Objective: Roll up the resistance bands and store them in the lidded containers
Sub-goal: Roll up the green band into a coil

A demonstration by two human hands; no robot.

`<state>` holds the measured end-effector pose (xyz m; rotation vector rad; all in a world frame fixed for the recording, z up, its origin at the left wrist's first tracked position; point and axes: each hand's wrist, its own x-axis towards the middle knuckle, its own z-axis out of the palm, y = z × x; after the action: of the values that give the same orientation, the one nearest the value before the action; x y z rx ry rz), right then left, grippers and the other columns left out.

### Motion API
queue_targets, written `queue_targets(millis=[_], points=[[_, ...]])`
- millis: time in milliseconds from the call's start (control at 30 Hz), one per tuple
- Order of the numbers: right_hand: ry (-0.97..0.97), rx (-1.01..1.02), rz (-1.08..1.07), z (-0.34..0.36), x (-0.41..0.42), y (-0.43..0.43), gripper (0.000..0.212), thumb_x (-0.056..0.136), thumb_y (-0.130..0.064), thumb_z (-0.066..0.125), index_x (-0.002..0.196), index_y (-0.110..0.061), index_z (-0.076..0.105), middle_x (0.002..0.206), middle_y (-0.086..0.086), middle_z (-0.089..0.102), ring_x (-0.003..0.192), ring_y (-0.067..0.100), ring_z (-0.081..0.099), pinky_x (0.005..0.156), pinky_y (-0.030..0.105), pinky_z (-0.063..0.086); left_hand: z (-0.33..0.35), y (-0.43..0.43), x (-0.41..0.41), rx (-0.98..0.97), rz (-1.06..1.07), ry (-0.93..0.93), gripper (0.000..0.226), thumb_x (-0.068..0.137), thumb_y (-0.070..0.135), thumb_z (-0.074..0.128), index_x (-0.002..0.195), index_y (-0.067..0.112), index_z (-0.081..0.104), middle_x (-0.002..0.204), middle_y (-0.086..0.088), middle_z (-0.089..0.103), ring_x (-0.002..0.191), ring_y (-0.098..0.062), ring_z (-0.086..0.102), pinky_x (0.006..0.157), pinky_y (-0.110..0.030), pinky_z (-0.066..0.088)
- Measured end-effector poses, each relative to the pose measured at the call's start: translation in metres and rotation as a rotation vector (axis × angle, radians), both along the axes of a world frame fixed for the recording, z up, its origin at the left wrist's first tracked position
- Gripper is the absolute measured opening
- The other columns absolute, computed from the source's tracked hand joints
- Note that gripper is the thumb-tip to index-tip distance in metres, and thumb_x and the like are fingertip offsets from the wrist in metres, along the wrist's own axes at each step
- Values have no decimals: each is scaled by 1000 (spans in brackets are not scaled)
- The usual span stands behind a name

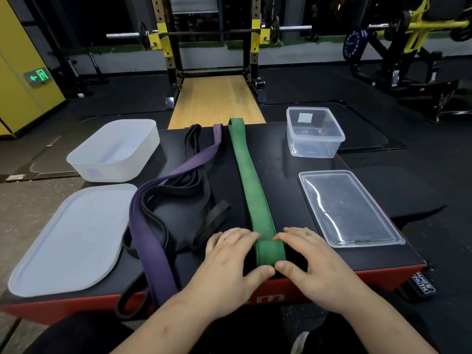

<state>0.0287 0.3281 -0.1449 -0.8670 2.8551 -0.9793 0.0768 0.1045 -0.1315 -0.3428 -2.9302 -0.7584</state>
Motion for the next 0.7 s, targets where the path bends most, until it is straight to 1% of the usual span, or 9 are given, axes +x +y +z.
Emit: queue_targets(millis=[67, 100, 167, 267, 367, 467, 533, 633, 700], points=[[4, -9, -11, 1, 0, -1, 64, 90, -69, 46, 142, -33, 57, 136, -26, 48, 141, -7, 31, 125, 38, 24, -2, 1, 2, 22, -5, 21, 77, 85, 75, 53, 151, 41, 32, 147, 27, 31, 146, 7, 10, 125, -31, 2], [4, -13, -13, 0, 0, -2, 64, 91, -68, 46, 143, -32, 57, 136, -25, 48, 140, -8, 31, 125, 39, 25, -4, 2, 2, 27, -6, 60, 74, 84, 75, 55, 147, 42, 36, 145, 27, 34, 145, 7, 11, 125, -31, 4], [-13, -8, -16, 0, 0, -3, 64, 91, -70, 45, 144, -34, 56, 138, -24, 48, 140, -7, 31, 123, 41, 27, -7, 5, 2, 59, 17, 124, 68, 82, 75, 52, 140, 41, 47, 141, 23, 39, 141, 8, 14, 121, -25, 7], [-58, -13, -10, 0, -2, 2, 64, 92, -73, 46, 148, -44, 47, 142, -28, 48, 142, -1, 36, 121, 41, 31, -6, 7, -2, 89, 46, 125, 69, 84, 76, 45, 141, 37, 51, 137, 21, 41, 138, 6, 17, 116, -18, 4], [-87, -43, 19, 5, -2, 3, 65, 87, -70, 56, 149, -54, 39, 138, -36, 48, 139, -5, 38, 122, 40, 30, -3, 5, -7, 76, 57, 74, 77, 84, 80, 35, 145, 36, 48, 138, 21, 39, 140, 4, 16, 118, -22, 7], [-59, -32, 0, 5, -4, -1, 58, 90, -63, 62, 144, -55, 43, 137, -36, 50, 136, -7, 38, 119, 39, 33, 1, 5, -10, 39, 55, 25, 74, 87, 78, 32, 147, 37, 43, 137, 21, 36, 140, 2, 15, 121, -31, 12], [-53, -27, -20, 4, -5, -2, 55, 93, -59, 62, 145, -52, 45, 136, -35, 50, 135, -8, 38, 119, 37, 33, 3, 6, -8, 26, 53, 15, 71, 91, 75, 38, 151, 37, 38, 142, 21, 34, 141, 4, 11, 122, -33, 12], [-30, -8, -40, 5, -6, -3, 52, 96, -57, 59, 146, -50, 46, 134, -33, 51, 135, -2, 37, 118, 32, 30, 2, 4, -4, 67, 42, 24, 75, 89, 67, 58, 153, 38, 31, 138, 28, 29, 128, 26, -1, 121, -25, 7], [-35, 19, -37, 6, -10, -5, 52, 97, -56, 59, 146, -50, 45, 134, -31, 50, 135, -1, 35, 118, 31, 28, 0, 4, -4, 84, 58, 41, 75, 86, 61, 67, 150, 37, 37, 137, 28, 34, 129, 24, 5, 121, -24, 9]])
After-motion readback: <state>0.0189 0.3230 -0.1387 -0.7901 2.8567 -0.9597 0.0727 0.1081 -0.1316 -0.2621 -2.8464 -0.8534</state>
